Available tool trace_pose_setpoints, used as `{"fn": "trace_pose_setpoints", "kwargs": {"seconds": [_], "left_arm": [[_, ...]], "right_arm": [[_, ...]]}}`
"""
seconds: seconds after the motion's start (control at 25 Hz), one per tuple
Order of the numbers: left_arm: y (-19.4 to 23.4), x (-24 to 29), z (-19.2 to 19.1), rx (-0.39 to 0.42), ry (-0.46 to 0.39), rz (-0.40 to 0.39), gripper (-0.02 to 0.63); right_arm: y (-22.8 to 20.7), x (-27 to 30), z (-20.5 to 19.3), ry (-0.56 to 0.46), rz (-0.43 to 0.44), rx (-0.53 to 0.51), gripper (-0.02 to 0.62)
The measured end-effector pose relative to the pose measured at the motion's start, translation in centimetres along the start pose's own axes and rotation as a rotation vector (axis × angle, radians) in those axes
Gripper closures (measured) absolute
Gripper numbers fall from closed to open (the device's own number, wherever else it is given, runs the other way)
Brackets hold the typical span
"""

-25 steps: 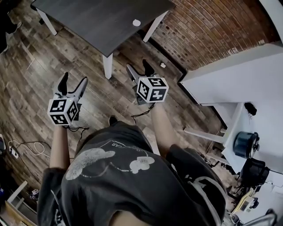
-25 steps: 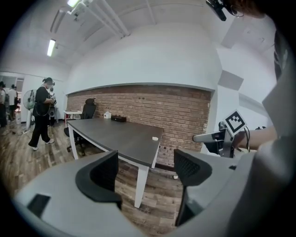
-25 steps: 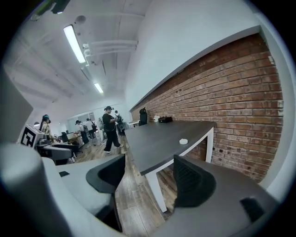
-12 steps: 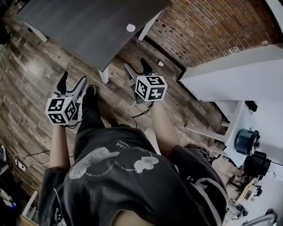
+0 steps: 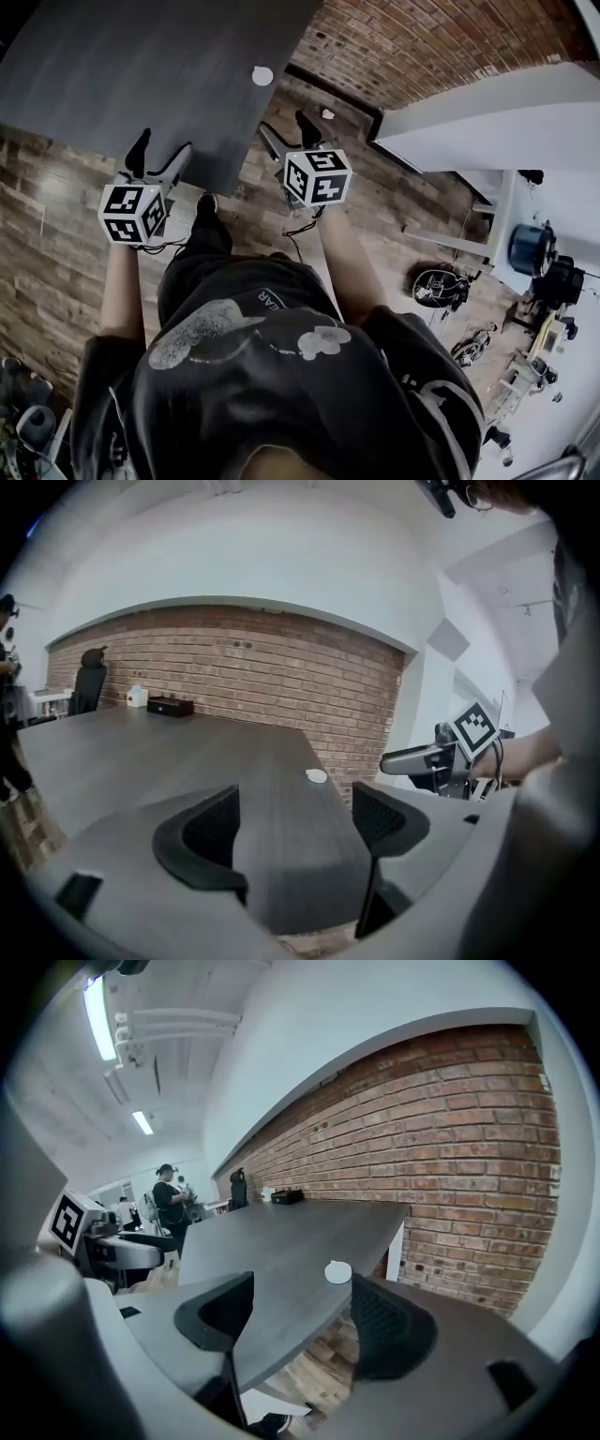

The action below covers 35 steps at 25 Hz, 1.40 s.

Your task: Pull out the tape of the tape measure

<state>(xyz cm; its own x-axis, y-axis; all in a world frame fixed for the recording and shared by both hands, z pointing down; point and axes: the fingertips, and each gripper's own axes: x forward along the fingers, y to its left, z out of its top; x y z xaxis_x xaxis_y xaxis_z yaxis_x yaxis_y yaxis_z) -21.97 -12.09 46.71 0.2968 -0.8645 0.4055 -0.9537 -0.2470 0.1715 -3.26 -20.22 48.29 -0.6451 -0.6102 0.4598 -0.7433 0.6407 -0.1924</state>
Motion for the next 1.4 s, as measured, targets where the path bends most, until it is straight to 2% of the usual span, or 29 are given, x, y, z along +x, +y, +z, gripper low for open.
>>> {"fn": "trace_pose_setpoints", "kwargs": {"seconds": [0.4,0.64,0.88,1.4], "left_arm": [[4.5,7.1,2.4,0.057,0.055,-0.171,0.238],[6.2,10.7,2.7,0.088,0.081,-0.245,0.238],[6.5,13.4,4.3,0.106,0.078,-0.286,0.237],[7.5,16.3,3.6,0.087,0.118,-0.332,0.238]], "right_arm": [[-0.9,6.8,0.8,0.073,-0.083,-0.038,0.281],[-2.3,10.5,0.3,0.156,-0.109,-0.123,0.282],[-4.1,13.1,0.1,0.209,-0.128,-0.135,0.282],[-6.6,16.8,-2.7,0.319,-0.113,-0.158,0.292]]}}
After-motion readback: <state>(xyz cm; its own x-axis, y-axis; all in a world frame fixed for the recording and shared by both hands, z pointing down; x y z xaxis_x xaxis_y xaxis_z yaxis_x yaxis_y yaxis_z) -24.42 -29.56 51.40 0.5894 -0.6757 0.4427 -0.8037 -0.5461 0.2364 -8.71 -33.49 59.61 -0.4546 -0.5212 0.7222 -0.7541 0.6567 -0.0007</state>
